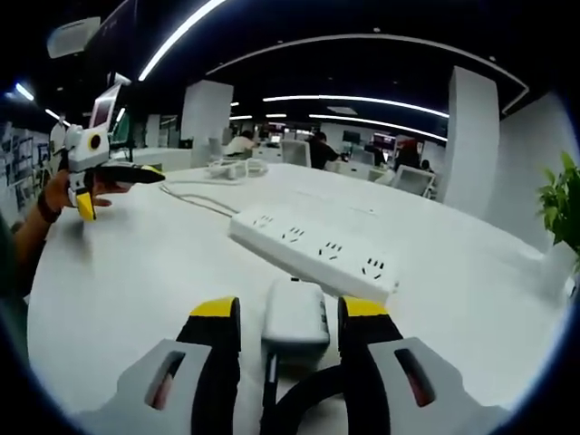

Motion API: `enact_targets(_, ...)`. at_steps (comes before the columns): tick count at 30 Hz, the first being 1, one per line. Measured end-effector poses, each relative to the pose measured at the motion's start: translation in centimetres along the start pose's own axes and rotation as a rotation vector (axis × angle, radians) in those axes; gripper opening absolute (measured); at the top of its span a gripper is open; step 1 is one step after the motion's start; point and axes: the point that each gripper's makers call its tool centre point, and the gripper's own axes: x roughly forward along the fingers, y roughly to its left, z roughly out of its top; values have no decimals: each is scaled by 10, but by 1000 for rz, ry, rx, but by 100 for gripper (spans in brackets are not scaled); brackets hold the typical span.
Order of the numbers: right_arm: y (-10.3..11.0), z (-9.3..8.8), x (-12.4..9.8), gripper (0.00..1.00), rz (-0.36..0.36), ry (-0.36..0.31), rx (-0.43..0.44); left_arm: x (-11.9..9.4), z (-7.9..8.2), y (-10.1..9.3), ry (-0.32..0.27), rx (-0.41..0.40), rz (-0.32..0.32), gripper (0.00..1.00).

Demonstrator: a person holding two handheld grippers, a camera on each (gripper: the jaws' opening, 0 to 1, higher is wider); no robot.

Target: Straighten the power strip on the desk, plug the charger into it

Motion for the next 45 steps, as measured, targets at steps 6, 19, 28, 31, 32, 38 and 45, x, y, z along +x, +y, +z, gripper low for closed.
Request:
enact_targets(6, 0, 2, 3, 39, -11, -7, 0, -1, -2, 2, -6, -4, 3, 97)
enact_targets(19, -2, 1, 8, 33, -23, 16, -12, -1, 0, 1, -24, -13, -7, 97)
enact_targets(28, -7, -1, 11, 29, -43, -11, 32, -4, -1, -3, -41, -21, -24, 97)
enact_targets(31, -6, -1, 10, 28, -40, -15, 43, -4, 1, -4, -46, -17, -27, 97)
enact_targets(32, -7, -1, 9, 27, -37, -15, 47, -4, 1, -4, -49, -17, -28, 97)
enact_targets(38, -7, -3, 6, 26, -34, -2, 34, -4, 3, -9, -54, -5, -44, 97)
enact_targets(45, -1, -4, 2, 25, 16, 53, 16, -9, 7, -7, -63, 3, -41, 98)
